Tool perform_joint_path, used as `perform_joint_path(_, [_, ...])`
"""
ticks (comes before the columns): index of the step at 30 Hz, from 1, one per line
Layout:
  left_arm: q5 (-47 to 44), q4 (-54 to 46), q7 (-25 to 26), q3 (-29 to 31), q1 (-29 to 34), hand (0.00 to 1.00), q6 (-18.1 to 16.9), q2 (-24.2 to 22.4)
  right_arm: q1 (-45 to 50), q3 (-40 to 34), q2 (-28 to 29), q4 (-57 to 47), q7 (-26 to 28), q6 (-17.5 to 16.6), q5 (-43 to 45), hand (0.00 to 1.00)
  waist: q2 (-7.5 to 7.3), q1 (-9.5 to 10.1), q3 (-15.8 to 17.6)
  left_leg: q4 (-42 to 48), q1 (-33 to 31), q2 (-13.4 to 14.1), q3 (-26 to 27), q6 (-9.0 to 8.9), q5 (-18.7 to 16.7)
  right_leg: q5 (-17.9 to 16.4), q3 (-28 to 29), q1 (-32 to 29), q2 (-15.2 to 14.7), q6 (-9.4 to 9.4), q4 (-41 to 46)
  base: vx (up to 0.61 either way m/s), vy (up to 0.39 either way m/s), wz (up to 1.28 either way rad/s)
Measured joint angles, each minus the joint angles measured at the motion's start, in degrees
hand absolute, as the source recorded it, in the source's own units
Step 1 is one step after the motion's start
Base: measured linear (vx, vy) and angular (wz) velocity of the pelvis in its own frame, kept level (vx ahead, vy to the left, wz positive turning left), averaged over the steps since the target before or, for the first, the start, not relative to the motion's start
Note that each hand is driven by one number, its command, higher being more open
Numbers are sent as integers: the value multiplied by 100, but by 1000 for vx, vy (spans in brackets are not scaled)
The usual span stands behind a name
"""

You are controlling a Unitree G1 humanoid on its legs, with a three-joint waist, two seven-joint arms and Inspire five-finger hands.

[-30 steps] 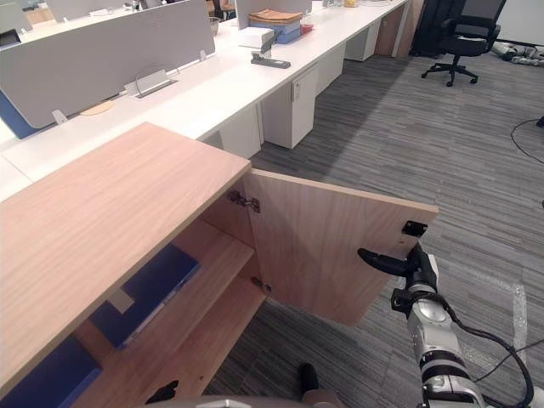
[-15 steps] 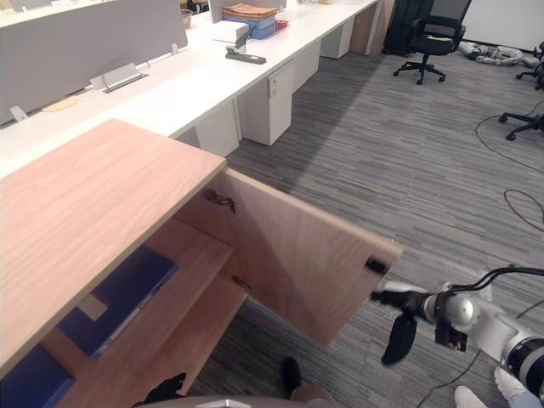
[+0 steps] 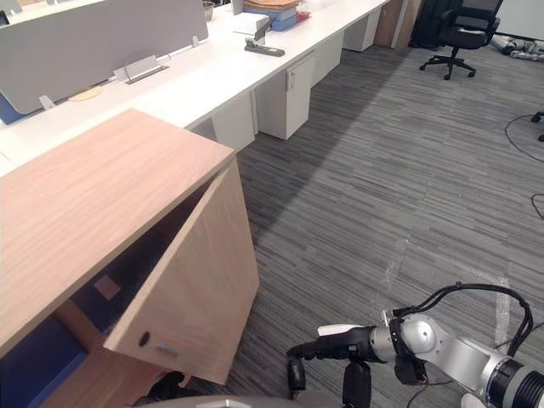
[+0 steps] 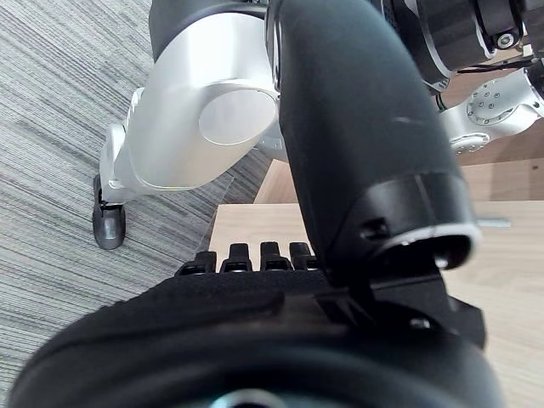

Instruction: Walk over to the cabinet, pick up the folder, carry it to the office cabinet, place the folder inside the office cabinet, then close the office cabinet door

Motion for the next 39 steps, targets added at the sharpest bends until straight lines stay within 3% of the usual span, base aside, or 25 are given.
perform_joint_path(7, [-225,5,116,466,125,100,6,19,10,174,736,373,-280,-77,-201,100,-209,135,-41,38,-34,-72,-235,-116,34,-9,-197,110,-140,39,-20,-4,46,18])
perform_joint_path(11, [-386,7,166,896,177,100,7,-109,84,283,1528,1233,-369,-124,-473,100,-207,304,-54,43,-123,-135,-586,-151,99,-79,-501,210,-276,93,-19,8,57,42])
perform_joint_path(14, [-415,5,178,1043,193,100,3,-172,162,2,2155,2092,-476,-198,-681,100,-153,325,-31,43,-141,-175,-827,-146,132,-136,-732,320,-358,119,-18,18,48,54])
perform_joint_path(15, [-459,5,223,1135,216,100,6,-234,391,-687,2874,2890,-720,-311,-1032,100,-74,323,-10,42,-169,-229,-1045,-127,162,-189,-927,399,-447,151,-3,16,56,59])
perform_joint_path(17, [-513,7,277,1218,223,100,15,-299,438,-1347,3539,3675,-1198,-297,-1606,100,13,282,17,48,-191,-292,-1228,-112,195,-236,-1106,475,-532,177,9,9,72,72])
perform_joint_path(18, [-555,5,361,1317,227,100,21,-443,423,-2467,4268,4783,-1801,-159,-2211,100,196,287,35,51,-212,-416,-1523,-45,241,-405,-1380,511,-710,268,220,-11,93,97])
perform_joint_path(19, [-594,6,413,1335,231,100,31,-507,437,-2902,4455,5101,-2102,-48,-2462,100,259,271,42,53,-238,-487,-1698,-22,251,-519,-1544,516,-815,321,379,-28,127,161])
perform_joint_path(20, [-675,7,538,1340,238,100,69,-617,517,-3708,4682,5568,-2658,226,-2819,100,427,218,5,55,-281,-675,-2164,44,318,-834,-1857,522,-1059,422,829,-11,94,153])
perform_joint_path(21, [-708,5,601,1340,244,100,72,-654,606,-4068,4750,5697,-2871,328,-2943,100,483,200,-5,58,-289,-768,-2408,76,351,-1026,-1920,524,-1176,472,1077,15,69,238])
perform_joint_path(22, [-775,0,748,1338,264,100,88,-646,857,-4714,4931,5867,-3315,498,-2951,100,535,145,-16,55,-333,-958,-3056,180,470,-1538,-1460,520,-1188,520,1570,27,-16,236])
perform_joint_path(25, [-823,0,883,1339,227,100,231,-487,1172,-5751,5385,6030,-3780,609,-2843,100,463,-42,-22,-174,-526,-1263,-4134,187,797,-2298,-45,358,-735,396,2172,47,-143,210])
perform_joint_path(26, [-824,3,929,1397,230,100,332,-447,1161,-5911,5535,6033,-4006,645,-2711,100,438,13,-10,-353,-560,-1276,-4286,154,951,-2471,7,264,-726,388,2365,96,-172,137])
perform_joint_path(27, [-824,3,948,1527,229,100,376,-448,1153,-5919,5595,6034,-4121,665,-2682,100,414,45,5,-406,-576,-1273,-4244,100,1020,-2493,-108,257,-807,410,2403,108,-106,104])
perform_joint_path(29, [-832,-88,976,1987,183,100,419,-490,1268,-6056,5927,6035,-4449,760,-2569,100,214,-36,12,-105,-857,-1240,-3282,124,1067,-2580,-787,530,-1024,416,2348,131,-52,127])
perform_joint_path(30, [-836,-156,991,2053,185,100,417,-493,1285,-6087,6027,6033,-4494,791,-2519,100,135,-4,9,-98,-883,-1236,-3181,124,1069,-2581,-877,587,-1031,418,2310,141,-46,97])
perform_joint_path(32, [-843,-250,1061,2210,221,100,410,-487,1299,-6077,6304,6027,-4547,860,-2479,100,-189,169,-7,-145,-912,-1230,-3177,63,1139,-2577,-1026,737,-969,419,2115,120,-61,44])
perform_joint_path(35, [-875,-307,1060,2218,348,100,415,-448,1389,-6087,6484,6068,-4568,872,-2476,100,-421,253,-87,-191,-891,-1266,-3324,30,1161,-2536,-1204,940,-943,397,1866,93,-57,36])
perform_joint_path(38, [-883,-424,1083,2208,401,100,385,-515,1446,-6079,6504,6065,-4636,861,-2476,100,-409,280,-72,-200,-878,-1300,-3365,-50,1225,-2527,-1408,1122,-946,382,1778,-7,-49,42])
perform_joint_path(39, [-912,-515,1102,2213,394,100,379,-550,1430,-6096,6506,6036,-4640,855,-2473,100,-351,253,67,-132,-965,-1169,-2693,226,972,-2535,-1590,1220,-956,369,1744,-99,-37,69])
